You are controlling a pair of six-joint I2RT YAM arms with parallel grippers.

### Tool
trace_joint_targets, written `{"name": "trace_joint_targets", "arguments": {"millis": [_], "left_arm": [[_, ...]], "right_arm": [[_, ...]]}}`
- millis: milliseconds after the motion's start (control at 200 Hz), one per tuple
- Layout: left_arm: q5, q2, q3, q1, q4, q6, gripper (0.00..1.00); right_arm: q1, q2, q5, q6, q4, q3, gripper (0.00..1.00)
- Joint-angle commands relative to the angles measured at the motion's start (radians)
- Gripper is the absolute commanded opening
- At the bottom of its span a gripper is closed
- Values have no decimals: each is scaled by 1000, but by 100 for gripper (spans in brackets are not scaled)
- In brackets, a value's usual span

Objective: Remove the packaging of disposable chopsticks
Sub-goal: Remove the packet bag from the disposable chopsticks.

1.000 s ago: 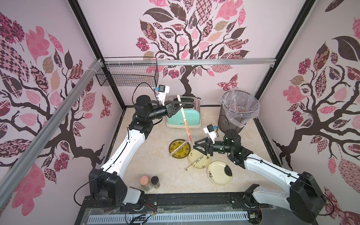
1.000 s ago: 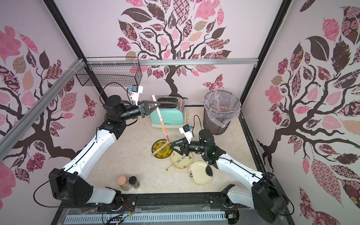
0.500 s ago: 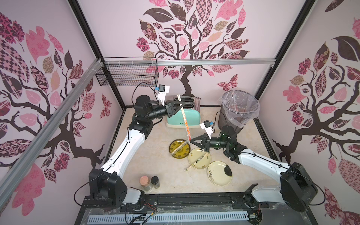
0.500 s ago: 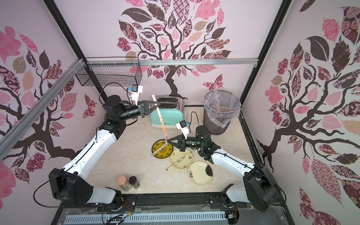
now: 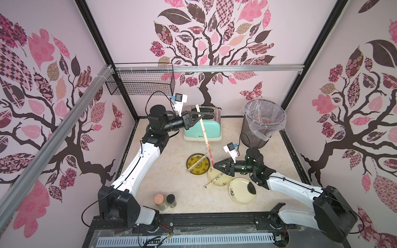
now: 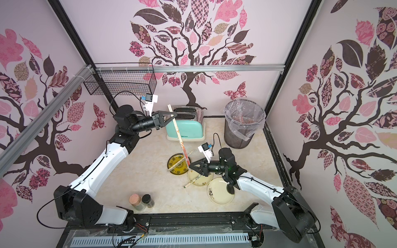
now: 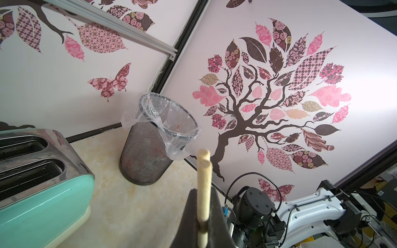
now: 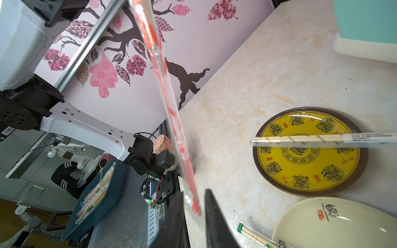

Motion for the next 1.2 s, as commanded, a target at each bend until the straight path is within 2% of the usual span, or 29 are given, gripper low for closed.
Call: {"name": "trace_joint_targets", "arguments": {"millis": [0, 35, 190, 375, 440, 525, 670, 780, 845, 905, 1015, 1195], "left_arm": [[14, -7, 8, 4, 9, 6, 0], [17, -5, 2, 4, 16, 1, 0], [26, 1, -9, 4, 26, -8, 0], [36, 7, -3, 5, 32, -16, 0], [38, 9, -4, 5, 32, -18, 0], [42, 12, -4, 5, 35, -20, 0], [45, 14, -6, 4, 42, -25, 0], [51, 18, -4, 4, 45, -30, 0], [52, 18, -4, 5, 45, -30, 0], [52, 19, -5, 4, 46, -30, 0], [54, 20, -9, 4, 45, -30, 0], [56, 20, -8, 0, 45, -30, 0]], "right_arm": [[6, -26, 37, -42, -58, 67, 52], [6, -25, 52, -66, -91, 97, 55], [6, 24, 81, -109, -139, 215, 57], [17, 87, 58, -105, -124, 272, 54], [21, 92, 52, -105, -125, 266, 47], [22, 86, 56, -102, -130, 238, 31], [22, 38, 66, -108, -162, 165, 10], [22, -3, 78, -120, -193, 115, 3], [22, -18, 87, -121, -202, 104, 11], [22, -27, 99, -121, -204, 111, 28], [22, -24, 115, -126, -205, 152, 53], [22, 34, 104, -138, -207, 266, 58]]}}
